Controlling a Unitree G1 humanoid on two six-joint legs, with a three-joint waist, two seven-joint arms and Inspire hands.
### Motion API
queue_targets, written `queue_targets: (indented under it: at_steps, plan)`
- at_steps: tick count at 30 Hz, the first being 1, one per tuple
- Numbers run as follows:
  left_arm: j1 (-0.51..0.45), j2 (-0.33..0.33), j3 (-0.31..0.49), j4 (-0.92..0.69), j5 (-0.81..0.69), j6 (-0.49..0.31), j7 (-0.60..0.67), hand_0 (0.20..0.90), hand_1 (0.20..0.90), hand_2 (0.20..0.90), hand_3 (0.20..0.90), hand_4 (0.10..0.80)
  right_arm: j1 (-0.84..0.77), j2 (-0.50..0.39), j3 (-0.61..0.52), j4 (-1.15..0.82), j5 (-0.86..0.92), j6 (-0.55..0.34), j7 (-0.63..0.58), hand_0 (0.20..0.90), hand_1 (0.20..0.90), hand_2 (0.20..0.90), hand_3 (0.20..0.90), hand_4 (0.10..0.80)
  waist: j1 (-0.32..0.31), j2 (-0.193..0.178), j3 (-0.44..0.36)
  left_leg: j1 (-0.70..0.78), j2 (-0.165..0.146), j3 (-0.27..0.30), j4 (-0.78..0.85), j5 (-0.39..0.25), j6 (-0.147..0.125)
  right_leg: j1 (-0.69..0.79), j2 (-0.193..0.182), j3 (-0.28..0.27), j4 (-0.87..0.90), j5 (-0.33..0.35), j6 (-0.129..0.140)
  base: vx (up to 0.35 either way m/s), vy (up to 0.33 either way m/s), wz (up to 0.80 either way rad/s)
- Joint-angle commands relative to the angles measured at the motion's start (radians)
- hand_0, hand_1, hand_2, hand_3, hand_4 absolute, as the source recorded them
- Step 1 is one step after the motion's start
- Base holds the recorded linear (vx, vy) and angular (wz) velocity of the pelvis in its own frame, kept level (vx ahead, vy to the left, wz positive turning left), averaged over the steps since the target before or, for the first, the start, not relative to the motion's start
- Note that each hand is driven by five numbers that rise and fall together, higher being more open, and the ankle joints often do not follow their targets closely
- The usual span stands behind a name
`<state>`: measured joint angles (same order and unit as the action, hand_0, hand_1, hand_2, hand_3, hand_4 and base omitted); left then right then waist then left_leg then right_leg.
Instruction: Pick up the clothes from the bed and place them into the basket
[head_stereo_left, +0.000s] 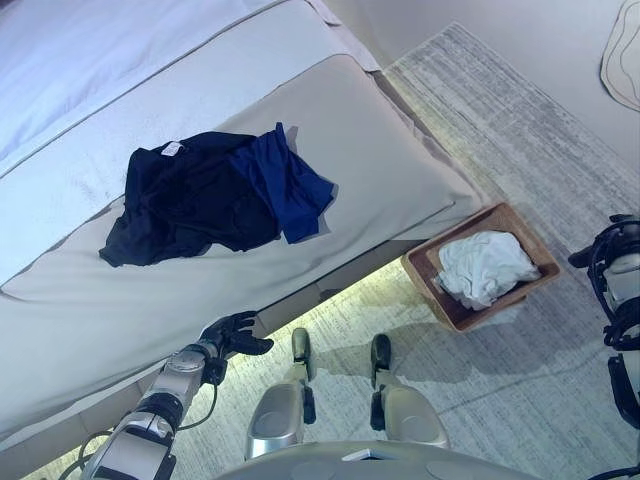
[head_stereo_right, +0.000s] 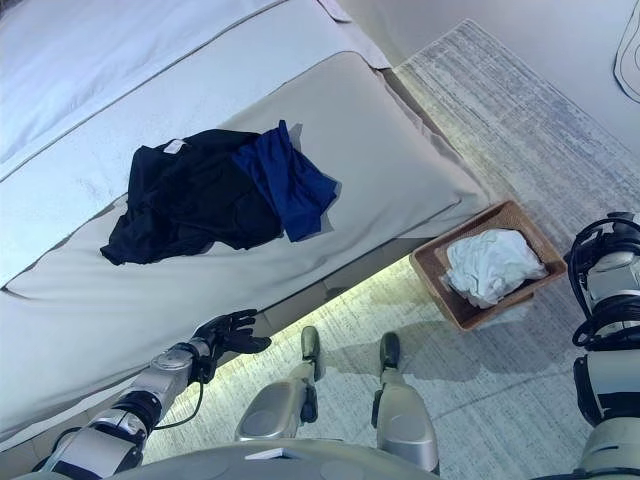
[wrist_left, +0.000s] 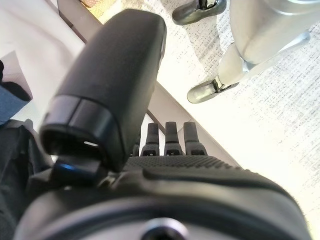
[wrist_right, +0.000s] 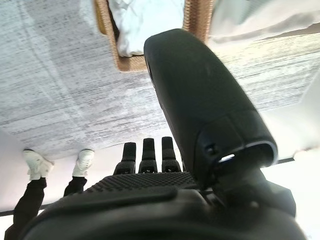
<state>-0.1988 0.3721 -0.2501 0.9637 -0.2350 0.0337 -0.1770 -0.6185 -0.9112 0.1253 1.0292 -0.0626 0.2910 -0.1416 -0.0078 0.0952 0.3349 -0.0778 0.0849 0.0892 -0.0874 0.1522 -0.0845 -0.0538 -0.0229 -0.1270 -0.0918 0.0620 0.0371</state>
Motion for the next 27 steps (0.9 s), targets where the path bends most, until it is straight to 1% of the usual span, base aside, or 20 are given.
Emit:
queue_targets:
  at_steps: [1, 2, 5, 6, 8, 9, 11, 14, 16, 18, 20, 21, 22, 23, 24, 25, 26, 27]
  plan:
    - [0.013, 0.052, -0.047, 0.023, 0.015, -0.03, 0.004, 0.9, 0.9, 0.9, 0.9, 0.8, 0.01, -0.057, 0.004, -0.085, 0.006, -0.06, -0.037, 0.9, 0.9, 0.9, 0.9, 0.8, -0.015, -0.072, -0.047, -0.001, -0.027, 0.03, 0.054, -0.109, 0.012, -0.018, -0.004, -0.009, 0.019, -0.012, -0.005, 0.062, 0.08, -0.04]
    - [0.028, 0.039, -0.048, 0.024, 0.013, -0.033, 0.013, 0.9, 0.9, 0.9, 0.9, 0.8, 0.018, -0.061, -0.004, -0.136, -0.015, -0.11, -0.053, 0.9, 0.9, 0.9, 0.9, 0.8, -0.015, -0.075, -0.051, 0.004, -0.028, 0.031, 0.062, -0.116, 0.012, -0.013, -0.009, -0.012, 0.018, -0.011, -0.003, 0.077, 0.092, -0.04]
    - [0.048, 0.02, -0.045, 0.026, 0.006, -0.044, 0.027, 0.9, 0.9, 0.9, 0.9, 0.8, 0.026, -0.059, 0.0, -0.298, -0.033, -0.128, -0.056, 0.9, 0.9, 0.9, 0.9, 0.8, -0.018, -0.08, -0.051, 0.005, -0.033, 0.029, 0.082, -0.127, 0.012, -0.009, -0.016, -0.014, 0.024, -0.014, -0.004, 0.079, 0.128, -0.03]
    - [0.055, 0.013, -0.038, 0.031, 0.0, -0.053, 0.029, 0.9, 0.9, 0.9, 0.9, 0.8, 0.028, -0.053, 0.004, -0.388, -0.062, -0.136, -0.036, 0.9, 0.9, 0.9, 0.9, 0.8, -0.017, -0.082, -0.051, 0.003, -0.037, 0.028, 0.092, -0.133, 0.013, -0.012, -0.021, -0.02, 0.034, -0.019, -0.004, 0.06, 0.179, -0.01]
    - [0.06, 0.003, -0.027, 0.032, -0.013, -0.061, 0.03, 0.9, 0.9, 0.9, 0.9, 0.8, 0.025, -0.037, 0.021, -0.484, -0.131, -0.155, 0.017, 0.9, 0.9, 0.9, 0.9, 0.8, -0.01, -0.085, -0.047, -0.005, -0.045, 0.024, 0.106, -0.138, 0.016, -0.017, -0.028, -0.031, 0.051, -0.028, -0.005, 0.064, 0.211, -0.02]
    - [0.06, -0.001, -0.025, 0.032, -0.019, -0.06, 0.032, 0.9, 0.9, 0.9, 0.9, 0.8, 0.017, -0.029, 0.036, -0.505, -0.153, -0.158, 0.034, 0.9, 0.9, 0.9, 0.9, 0.8, -0.004, -0.087, -0.046, -0.008, -0.049, 0.021, 0.109, -0.139, 0.018, -0.017, -0.03, -0.037, 0.056, -0.032, -0.006, 0.079, 0.2, 0.02]
    - [0.068, -0.011, -0.021, 0.033, -0.02, -0.063, 0.034, 0.9, 0.9, 0.9, 0.9, 0.8, -0.004, -0.019, 0.081, -0.52, -0.225, -0.19, 0.072, 0.9, 0.9, 0.9, 0.9, 0.8, 0.016, -0.093, -0.042, -0.01, -0.058, 0.01, 0.112, -0.14, 0.023, -0.01, -0.036, -0.055, 0.064, -0.039, -0.007, 0.101, 0.196, 0.1]
    - [0.073, -0.018, -0.03, 0.043, -0.02, -0.067, 0.039, 0.9, 0.9, 0.9, 0.9, 0.8, -0.05, -0.008, 0.157, -0.515, -0.31, -0.212, 0.101, 0.9, 0.9, 0.9, 0.9, 0.8, 0.058, -0.105, -0.026, -0.023, -0.073, -0.026, 0.121, -0.14, 0.035, -0.008, -0.046, -0.087, 0.083, -0.05, -0.01, 0.098, 0.201, 0.32]
    - [0.067, -0.017, -0.042, 0.059, -0.016, -0.077, 0.038, 0.9, 0.9, 0.9, 0.9, 0.8, -0.092, 0.0, 0.2, -0.496, -0.326, -0.199, 0.101, 0.9, 0.9, 0.9, 0.9, 0.8, 0.088, -0.112, -0.008, -0.043, -0.083, -0.053, 0.132, -0.14, 0.043, -0.017, -0.053, -0.109, 0.103, -0.057, -0.013, 0.083, 0.166, 0.49]
    - [0.058, -0.012, -0.052, 0.069, -0.024, -0.079, 0.034, 0.9, 0.9, 0.9, 0.9, 0.8, -0.132, 0.012, 0.237, -0.481, -0.328, -0.173, 0.094, 0.9, 0.9, 0.9, 0.9, 0.8, 0.122, -0.114, 0.02, -0.066, -0.098, -0.085, 0.159, -0.15, 0.057, -0.026, -0.062, -0.128, 0.129, -0.068, -0.014, 0.112, 0.177, 0.54]
    - [0.048, -0.002, -0.057, 0.074, -0.028, -0.072, 0.034, 0.9, 0.9, 0.9, 0.9, 0.8, -0.164, 0.022, 0.266, -0.47, -0.326, -0.159, 0.08, 0.9, 0.9, 0.9, 0.9, 0.8, 0.147, -0.12, 0.039, -0.089, -0.112, -0.101, 0.184, -0.158, 0.069, -0.041, -0.071, -0.141, 0.152, -0.074, -0.014, 0.11, 0.152, 0.56]
    - [0.034, 0.018, -0.062, 0.083, -0.031, -0.068, 0.032, 0.9, 0.9, 0.9, 0.9, 0.8, -0.212, 0.034, 0.295, -0.448, -0.318, -0.139, 0.069, 0.9, 0.9, 0.9, 0.9, 0.8, 0.175, -0.13, 0.063, -0.124, -0.124, -0.116, 0.224, -0.168, 0.082, -0.064, -0.081, -0.158, 0.198, -0.085, -0.015, 0.106, 0.108, 0.5]
    - [0.027, 0.026, -0.065, 0.085, -0.039, -0.064, 0.036, 0.9, 0.9, 0.9, 0.9, 0.8, -0.235, 0.042, 0.31, -0.437, -0.31, -0.125, 0.057, 0.9, 0.9, 0.9, 0.9, 0.8, 0.187, -0.132, 0.075, -0.142, -0.127, -0.123, 0.246, -0.171, 0.089, -0.079, -0.086, -0.166, 0.229, -0.092, -0.016, 0.131, 0.111, 0.51]
    - [0.012, 0.042, -0.069, 0.091, -0.047, -0.06, 0.036, 0.9, 0.9, 0.9, 0.9, 0.8, -0.292, 0.067, 0.345, -0.402, -0.312, -0.092, 0.035, 0.9, 0.9, 0.9, 0.9, 0.8, 0.215, -0.131, 0.103, -0.185, -0.138, -0.14, 0.296, -0.18, 0.108, -0.118, -0.096, -0.181, 0.307, -0.112, -0.017, 0.176, 0.075, 0.53]
    - [0.007, 0.048, -0.069, 0.092, -0.042, -0.06, 0.033, 0.9, 0.9, 0.9, 0.9, 0.8, -0.324, 0.077, 0.365, -0.379, -0.311, -0.074, 0.02, 0.9, 0.9, 0.9, 0.9, 0.8, 0.229, -0.129, 0.115, -0.191, -0.141, -0.153, 0.32, -0.207, 0.113, -0.133, -0.097, -0.174, 0.362, -0.145, -0.011, 0.089, 0.086, 0.53]
    - [0.005, 0.049, -0.069, 0.092, -0.042, -0.06, 0.033, 0.9, 0.9, 0.9, 0.9, 0.8, -0.329, 0.078, 0.366, -0.376, -0.312, -0.072, 0.018, 0.9, 0.9, 0.9, 0.9, 0.8, 0.229, -0.127, 0.118, -0.206, -0.144, -0.15, 0.319, -0.184, 0.119, -0.144, -0.101, -0.186, 0.359, -0.126, -0.018, 0.141, 0.066, 0.4]
    - [0.003, 0.055, -0.075, 0.086, -0.045, -0.065, 0.032, 0.9, 0.9, 0.9, 0.9, 0.8, -0.371, 0.09, 0.388, -0.345, -0.32, -0.046, -0.004, 0.9, 0.9, 0.9, 0.9, 0.8, 0.251, -0.12, 0.136, -0.222, -0.152, -0.17, 0.357, -0.214, 0.127, -0.167, -0.111, -0.181, 0.436, -0.165, -0.012, 0.069, 0.139, 0.39]
    - [0.005, 0.058, -0.079, 0.073, -0.049, -0.071, 0.032, 0.9, 0.9, 0.9, 0.9, 0.8, -0.411, 0.098, 0.4, -0.316, -0.31, -0.022, -0.021, 0.9, 0.9, 0.9, 0.9, 0.8, 0.27, -0.109, 0.154, -0.249, -0.164, -0.183, 0.383, -0.219, 0.141, -0.199, -0.124, -0.186, 0.5, -0.176, -0.014, 0.156, 0.171, 0.34]
